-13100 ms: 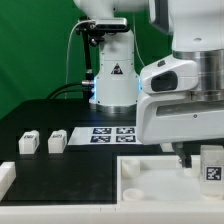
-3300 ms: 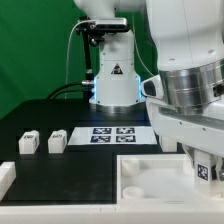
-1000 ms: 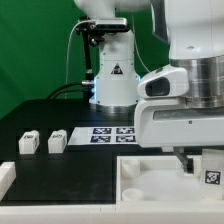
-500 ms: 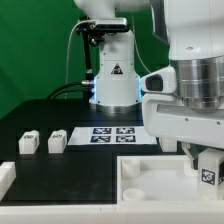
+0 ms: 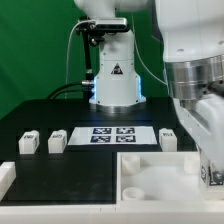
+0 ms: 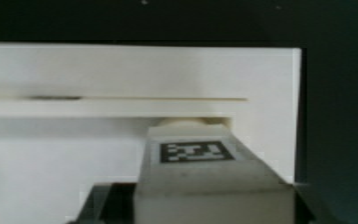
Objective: Assemble one leg
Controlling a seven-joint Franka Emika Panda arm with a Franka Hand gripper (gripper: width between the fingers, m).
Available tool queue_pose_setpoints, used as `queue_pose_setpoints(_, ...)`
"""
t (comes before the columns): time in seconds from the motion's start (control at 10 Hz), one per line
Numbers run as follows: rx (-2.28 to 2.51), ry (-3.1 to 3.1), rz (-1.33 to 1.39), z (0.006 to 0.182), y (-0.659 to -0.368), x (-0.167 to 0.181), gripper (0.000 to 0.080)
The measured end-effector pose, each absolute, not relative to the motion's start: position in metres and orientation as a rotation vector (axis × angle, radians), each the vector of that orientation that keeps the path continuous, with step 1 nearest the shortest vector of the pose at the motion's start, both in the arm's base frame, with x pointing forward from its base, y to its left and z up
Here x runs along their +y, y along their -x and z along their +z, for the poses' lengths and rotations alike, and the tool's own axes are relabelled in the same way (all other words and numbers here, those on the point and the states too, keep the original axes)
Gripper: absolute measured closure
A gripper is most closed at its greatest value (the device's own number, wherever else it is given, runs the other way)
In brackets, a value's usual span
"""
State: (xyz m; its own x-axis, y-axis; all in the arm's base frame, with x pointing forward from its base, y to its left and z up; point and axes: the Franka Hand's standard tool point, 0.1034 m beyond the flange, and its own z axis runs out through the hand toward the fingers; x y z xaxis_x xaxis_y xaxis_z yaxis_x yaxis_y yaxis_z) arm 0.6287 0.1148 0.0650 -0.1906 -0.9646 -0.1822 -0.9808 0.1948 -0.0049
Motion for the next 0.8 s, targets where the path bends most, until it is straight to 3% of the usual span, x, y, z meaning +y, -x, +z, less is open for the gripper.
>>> queue_pose_setpoints(0.8,2.532,1.667,0.141,0.0647,-0.6267,0.1111,0.0505)
